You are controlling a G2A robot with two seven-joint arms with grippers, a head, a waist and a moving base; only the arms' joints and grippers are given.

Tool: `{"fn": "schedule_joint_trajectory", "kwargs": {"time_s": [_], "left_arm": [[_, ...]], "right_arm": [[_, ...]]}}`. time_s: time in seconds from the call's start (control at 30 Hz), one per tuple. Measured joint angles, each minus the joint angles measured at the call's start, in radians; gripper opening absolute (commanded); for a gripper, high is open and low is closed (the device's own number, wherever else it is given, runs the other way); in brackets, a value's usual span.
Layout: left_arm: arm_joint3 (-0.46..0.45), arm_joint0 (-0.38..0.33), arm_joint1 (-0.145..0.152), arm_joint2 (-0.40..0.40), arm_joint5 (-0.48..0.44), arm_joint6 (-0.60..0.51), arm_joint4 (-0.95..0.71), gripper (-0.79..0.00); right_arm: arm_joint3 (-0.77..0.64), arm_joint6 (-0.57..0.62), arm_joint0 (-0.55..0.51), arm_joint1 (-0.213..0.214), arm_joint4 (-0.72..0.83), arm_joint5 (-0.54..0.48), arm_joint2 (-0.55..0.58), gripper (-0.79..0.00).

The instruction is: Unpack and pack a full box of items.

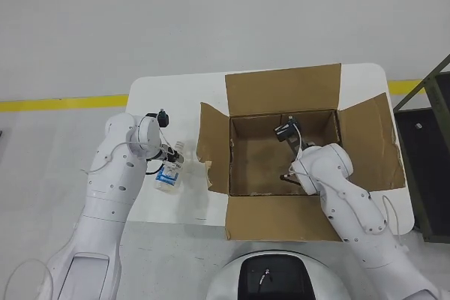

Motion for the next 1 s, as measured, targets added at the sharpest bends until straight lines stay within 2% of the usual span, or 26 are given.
{"fn": "schedule_joint_trajectory", "kwargs": {"time_s": [0.5,1.0], "left_arm": [[0.000,0.000,0.000,0.000,0.000,0.000,0.000,0.000],[0.000,0.000,0.000,0.000,0.000,0.000,0.000,0.000]], "right_arm": [[0.079,-0.030,0.013,-0.013,0.008,0.002,-0.004,-0.465],[0.018,-0.024,-0.001,-0.022,0.100,-0.015,0.013,-0.446]]}}
